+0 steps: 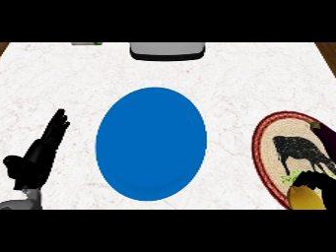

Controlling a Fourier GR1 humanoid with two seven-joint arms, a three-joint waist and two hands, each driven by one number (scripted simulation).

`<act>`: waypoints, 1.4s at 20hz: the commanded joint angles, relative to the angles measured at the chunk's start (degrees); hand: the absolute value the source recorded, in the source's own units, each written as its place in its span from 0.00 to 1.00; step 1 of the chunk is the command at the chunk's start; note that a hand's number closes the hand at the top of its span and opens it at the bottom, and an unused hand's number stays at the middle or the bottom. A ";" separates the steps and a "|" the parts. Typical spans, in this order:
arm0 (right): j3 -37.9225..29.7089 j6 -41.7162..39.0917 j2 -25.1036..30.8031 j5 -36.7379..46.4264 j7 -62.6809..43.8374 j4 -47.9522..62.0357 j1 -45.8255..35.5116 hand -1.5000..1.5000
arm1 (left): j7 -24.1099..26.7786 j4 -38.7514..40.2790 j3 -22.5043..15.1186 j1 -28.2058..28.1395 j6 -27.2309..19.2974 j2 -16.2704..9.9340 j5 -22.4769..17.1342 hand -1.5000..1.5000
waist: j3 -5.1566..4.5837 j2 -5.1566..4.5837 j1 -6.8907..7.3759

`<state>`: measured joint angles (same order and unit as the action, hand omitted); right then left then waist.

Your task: Pick the lemon from the placemat and place it in the plate

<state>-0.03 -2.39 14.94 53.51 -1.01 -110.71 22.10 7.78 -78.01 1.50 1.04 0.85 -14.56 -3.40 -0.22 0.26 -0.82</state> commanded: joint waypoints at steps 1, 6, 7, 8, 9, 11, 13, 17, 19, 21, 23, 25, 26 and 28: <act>2.08 -2.29 -0.84 0.14 -1.81 -14.85 7.60 1.00 | 0.78 3.65 2.11 1.79 2.51 -1.50 -1.22 0.50 | 0.15 -0.13 -0.16; 2.49 -4.28 -2.61 0.92 -6.55 -23.47 2.75 1.00 | -2.08 -0.35 1.30 1.81 1.77 -0.80 -0.59 0.50 | 0.20 -0.17 0.62; 2.32 -3.11 -2.60 -0.63 -4.33 -28.92 7.74 1.00 | 0.91 -0.82 0.34 -0.99 0.88 -0.08 0.94 0.50 | 0.19 -0.01 0.21; 3.52 -3.31 -3.67 1.05 -6.73 -32.56 7.56 1.00 | -0.32 -0.92 0.28 -0.78 0.32 0.79 0.54 0.50 | 0.18 0.00 0.18; 3.01 -3.33 -3.09 0.03 -5.10 -34.10 8.85 1.00 | -4.22 -3.08 0.66 0.94 0.19 -0.23 0.24 0.50 | 0.22 0.02 0.11; 4.53 -2.05 -4.04 1.80 -6.51 -34.69 5.87 1.00 | -1.74 0.19 -0.25 1.46 -1.33 2.01 1.69 0.50 | 0.18 -0.06 0.07; 9.33 -3.60 -5.51 5.12 -11.04 -35.05 2.46 1.00 | -1.35 -0.36 0.61 1.77 1.23 0.51 0.36 0.50 | 0.15 -0.13 0.55; 13.29 -8.01 -5.88 6.33 -17.80 -35.14 -5.63 1.00 | 0.52 1.97 1.22 1.27 1.18 0.52 1.12 0.50 | 0.13 -0.20 0.83; 15.38 -8.67 -6.26 6.69 -19.43 -32.98 -8.99 1.00 | 0.59 0.34 1.21 0.65 1.94 0.37 0.94 0.50 | 0.16 -0.18 0.90; 18.72 -10.62 -7.26 9.66 -24.29 -30.82 -14.45 1.00 | 0.92 2.00 0.51 1.39 1.75 2.04 1.01 0.50 | 0.13 -0.22 0.94; 24.65 -11.77 -11.05 13.45 -30.32 -23.80 -23.60 1.00 | -0.55 2.18 1.52 2.79 2.74 -0.06 0.96 0.50 | 0.11 -0.27 1.37; 25.30 -15.22 -12.97 12.99 -33.35 -20.82 -29.66 1.00 | 0.88 1.91 1.90 1.51 2.39 0.26 1.35 0.50 | 0.14 -0.27 1.33; 29.53 -10.97 -14.68 16.31 -32.42 -14.66 -29.45 1.00 | 0.28 4.61 2.16 4.60 2.42 0.68 1.18 0.50 | 0.15 -0.31 1.14; 28.36 -10.14 -14.78 11.69 -35.61 -10.20 -35.23 1.00 | 0.30 -0.27 0.47 0.31 2.30 1.81 1.84 0.50 | 0.19 -0.27 1.46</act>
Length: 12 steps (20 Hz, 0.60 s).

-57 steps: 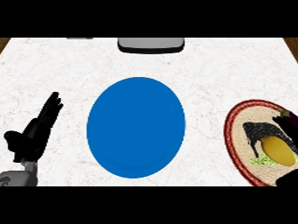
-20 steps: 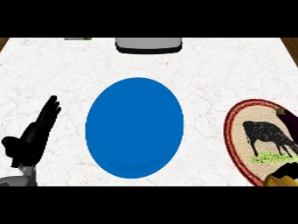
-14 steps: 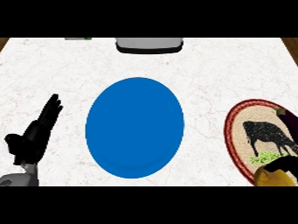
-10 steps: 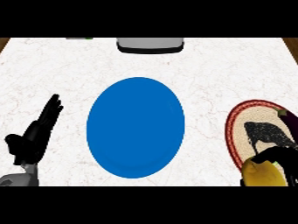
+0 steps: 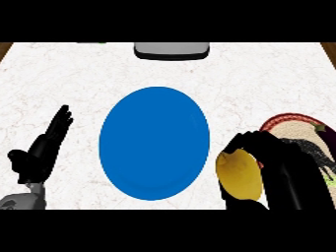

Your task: Pick the lemon from the placemat and place it in the plate

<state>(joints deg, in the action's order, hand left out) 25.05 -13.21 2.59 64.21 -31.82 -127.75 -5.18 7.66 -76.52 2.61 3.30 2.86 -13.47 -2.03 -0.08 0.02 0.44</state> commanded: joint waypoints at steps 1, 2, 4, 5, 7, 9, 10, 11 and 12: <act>8.19 0.98 -2.46 1.72 -11.11 7.06 -11.20 1.00 | -4.14 -1.78 0.19 2.31 0.98 -0.38 -0.89 0.50 | 0.03 -0.01 0.29; 7.11 9.94 -2.49 1.64 -2.64 13.55 -5.80 1.00 | -2.39 -0.09 2.03 1.56 2.03 -1.88 -1.43 0.50 | 0.08 -0.09 0.07; 3.25 8.74 -2.53 -2.46 -5.27 19.07 -14.24 1.00 | -1.23 -1.59 -1.38 0.53 -2.76 2.77 2.36 0.50 | 0.07 -0.13 0.23; 6.17 9.44 -2.54 -2.57 -6.65 18.91 -14.77 1.00 | -1.05 1.09 0.79 2.20 0.18 0.35 0.85 0.50 | 0.07 -0.08 -0.05; 13.43 12.23 -2.56 -2.09 -16.51 21.23 -19.18 1.00 | 0.44 -3.30 -0.60 -3.03 -0.01 1.26 1.24 0.50 | 0.05 0.03 0.60; 13.87 17.63 -2.57 -4.54 -16.18 29.48 -23.03 1.00 | 3.32 2.40 -0.91 -1.27 -0.72 2.62 2.63 0.50 | 0.04 -0.15 0.55; 9.49 18.99 -2.58 -7.90 -14.74 34.27 -28.94 1.00 | 2.24 7.17 1.55 4.42 1.44 0.01 1.13 0.50 | 0.02 -0.36 0.53; 8.24 19.57 -2.58 -9.15 -11.92 36.09 -28.16 1.00 | 2.64 5.31 3.64 2.86 4.21 -1.57 -1.80 0.50 | 0.05 -0.21 0.42; 15.94 23.64 -2.58 -7.38 -16.80 37.06 -27.20 1.00 | -0.77 4.02 2.65 4.24 2.15 -0.70 -0.46 0.50 | 0.06 -0.12 0.39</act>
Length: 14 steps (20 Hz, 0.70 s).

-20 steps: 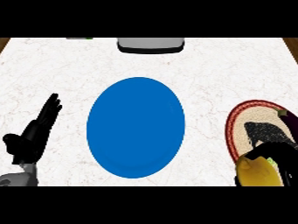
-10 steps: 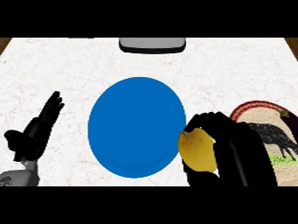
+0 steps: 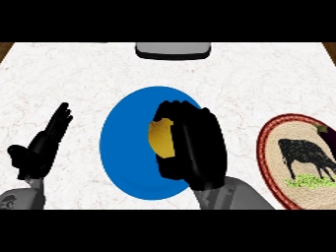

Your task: Pick the lemon from the placemat and place it in the plate

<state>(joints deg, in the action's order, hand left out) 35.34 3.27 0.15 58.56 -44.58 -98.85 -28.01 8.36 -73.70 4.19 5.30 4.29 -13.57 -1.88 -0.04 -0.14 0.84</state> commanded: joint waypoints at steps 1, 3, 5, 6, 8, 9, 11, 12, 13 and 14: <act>2.98 10.27 -0.14 -3.51 -2.21 13.77 -6.33 1.00 | 0.00 -2.55 0.02 -2.07 1.25 -0.84 0.05 0.50 | 0.03 0.00 0.52; 1.05 15.69 -0.14 -8.01 -4.94 14.61 -9.58 1.00 | -1.51 -3.97 -0.90 -2.50 0.53 0.71 -0.10 0.50 | 0.06 -0.03 1.18; 1.79 21.33 -0.15 -8.94 -6.04 15.12 -8.52 1.00 | 1.90 0.94 0.16 0.20 0.32 0.54 0.59 0.50 | 0.02 -0.11 0.36; 3.67 25.55 -0.15 -8.42 -5.67 18.05 -7.30 0.00 | -1.77 -0.54 -0.81 1.66 -0.96 1.22 1.33 0.50 | 0.04 -0.08 0.31; 6.23 27.19 -0.15 -9.94 -10.44 24.03 -11.58 0.00 | -1.84 -2.34 -1.99 0.29 -2.81 2.93 2.65 0.50 | 0.03 -0.06 0.54; 4.05 27.73 -0.15 -11.45 -7.64 26.35 -11.83 0.00 | -3.48 -4.67 -0.83 -1.61 -0.72 1.10 0.95 0.50 | 0.04 -0.01 0.49; 5.23 31.86 -0.14 -15.55 -8.32 30.09 -13.76 0.00 | -6.11 -5.84 -1.64 0.38 -2.33 2.56 1.36 0.50 | 0.06 -0.13 0.94; 3.64 30.47 -0.14 -16.73 -6.60 28.91 -12.15 0.00 | -3.97 -6.08 -0.95 -2.39 -0.26 1.30 0.59 0.50 | 0.05 -0.01 0.44; 9.14 34.01 -0.14 -15.75 -13.41 27.62 -13.96 0.00 | -3.61 -5.82 0.71 -1.80 0.63 -0.46 -0.13 0.50 | 0.03 0.05 0.69; 7.17 37.65 -0.14 -18.51 -8.08 30.64 -13.26 0.00 | -3.35 -3.81 -1.22 -0.07 -2.05 2.48 1.93 0.50 | 0.04 -0.15 0.68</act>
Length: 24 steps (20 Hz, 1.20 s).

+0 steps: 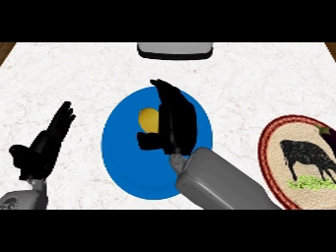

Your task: Pick the lemon from the placemat and place it in the plate

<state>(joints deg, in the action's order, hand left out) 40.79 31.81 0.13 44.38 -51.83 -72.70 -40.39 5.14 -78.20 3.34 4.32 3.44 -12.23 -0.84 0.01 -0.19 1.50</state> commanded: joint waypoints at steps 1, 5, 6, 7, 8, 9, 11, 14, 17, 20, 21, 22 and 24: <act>-2.97 7.89 -0.13 -5.34 2.59 3.49 -1.83 0.00 | 0.00 -1.51 -0.99 -0.79 -1.08 0.89 1.43 0.50 | 0.02 -0.02 -0.20; -2.90 16.98 -0.12 -5.02 2.84 -3.14 1.57 0.00 | 3.02 0.65 0.11 -2.14 -0.40 0.69 0.90 0.50 | 0.01 0.11 -0.60; -6.52 18.74 -0.12 -6.19 7.11 -2.70 3.03 0.00 | 2.52 1.38 0.53 -0.87 0.77 -0.28 0.34 0.50 | 0.04 -0.06 -1.01; -7.88 18.51 -0.12 -8.04 9.76 -3.29 4.63 0.00 | 0.83 -0.77 -1.53 -1.86 -1.86 2.51 1.81 0.50 | 0.08 0.03 -1.06; -6.97 20.48 -0.12 -8.90 11.50 -6.82 9.17 0.00 | 3.90 -0.05 0.99 -3.59 1.14 -0.20 -0.38 0.50 | 0.07 0.12 -1.28; -7.10 20.65 -0.12 -9.75 11.90 -9.24 9.39 0.00 | 0.47 -0.93 0.03 -1.55 -1.30 1.23 0.83 0.50 | 0.08 0.20 -1.53; -9.63 18.91 3.15 -16.62 16.63 -16.19 12.94 0.00 | 2.15 0.21 1.52 -2.16 0.71 -0.81 -0.13 0.50 | 0.10 0.16 -1.83; -9.86 17.65 8.42 -25.92 26.09 -22.48 22.60 0.00 | 1.22 -0.80 0.59 -2.04 -0.08 0.65 0.23 0.50 | 0.14 0.14 -1.89; -14.80 12.76 14.48 -35.31 34.76 -26.96 27.31 0.00 | 0.46 0.18 2.92 -1.44 2.10 -1.93 -1.44 0.50 | 0.12 0.12 -1.79; -17.98 7.01 16.95 -42.58 45.89 -26.39 33.51 0.00 | 0.30 -2.44 0.89 -2.02 -0.10 0.65 0.29 0.50 | 0.10 0.16 -1.63; -20.45 3.61 20.26 -45.98 49.15 -27.02 35.53 0.00 | 2.27 0.73 1.63 -1.55 0.92 -0.40 0.31 0.50 | 0.14 0.07 -2.01; -20.88 1.60 21.44 -46.65 51.01 -28.78 38.08 0.00 | 0.73 1.32 2.03 -0.30 1.22 -0.65 -0.19 0.50 | 0.10 0.15 -2.20; -21.94 -1.48 22.48 -49.45 57.11 -30.57 44.97 0.00 | 1.99 2.43 2.77 -0.06 1.23 -1.13 0.00 0.50 | 0.08 0.22 -2.49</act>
<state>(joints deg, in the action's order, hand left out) 21.77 36.56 18.44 1.48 -4.61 -99.25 -5.10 6.91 -77.35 5.14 3.10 4.11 -12.50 -0.68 0.10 -0.06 -0.49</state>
